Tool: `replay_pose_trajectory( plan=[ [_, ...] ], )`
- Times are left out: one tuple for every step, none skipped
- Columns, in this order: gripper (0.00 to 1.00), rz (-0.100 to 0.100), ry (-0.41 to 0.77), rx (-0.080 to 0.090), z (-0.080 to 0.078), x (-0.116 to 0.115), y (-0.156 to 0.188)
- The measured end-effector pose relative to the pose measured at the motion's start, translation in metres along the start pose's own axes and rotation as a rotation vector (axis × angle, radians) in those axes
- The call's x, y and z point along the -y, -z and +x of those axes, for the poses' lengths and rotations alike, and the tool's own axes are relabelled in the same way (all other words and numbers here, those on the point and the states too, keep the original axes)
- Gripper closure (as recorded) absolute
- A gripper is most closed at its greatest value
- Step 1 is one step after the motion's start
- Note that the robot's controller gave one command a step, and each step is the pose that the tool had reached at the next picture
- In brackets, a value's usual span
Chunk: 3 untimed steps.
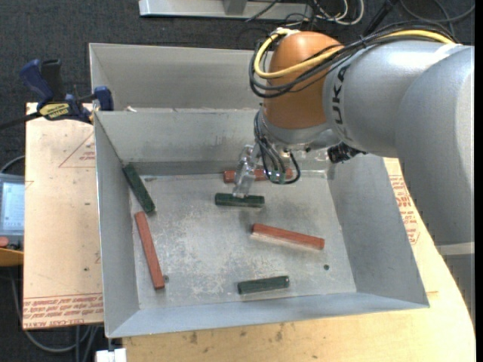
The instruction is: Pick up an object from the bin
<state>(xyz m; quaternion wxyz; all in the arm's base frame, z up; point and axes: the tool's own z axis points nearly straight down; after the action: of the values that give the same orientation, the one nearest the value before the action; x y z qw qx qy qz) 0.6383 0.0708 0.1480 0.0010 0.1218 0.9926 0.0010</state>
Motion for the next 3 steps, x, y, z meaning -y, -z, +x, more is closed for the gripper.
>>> replay_pose_trajectory(
  plan=[
    [1.00, 0.005, -0.045, 0.000, -0.006, 0.076, 0.005],
    [0.00, 0.001, -0.038, 0.000, -0.005, 0.070, 0.005],
    [0.00, 0.002, -0.058, -0.004, -0.003, 0.062, -0.079]
  ],
)
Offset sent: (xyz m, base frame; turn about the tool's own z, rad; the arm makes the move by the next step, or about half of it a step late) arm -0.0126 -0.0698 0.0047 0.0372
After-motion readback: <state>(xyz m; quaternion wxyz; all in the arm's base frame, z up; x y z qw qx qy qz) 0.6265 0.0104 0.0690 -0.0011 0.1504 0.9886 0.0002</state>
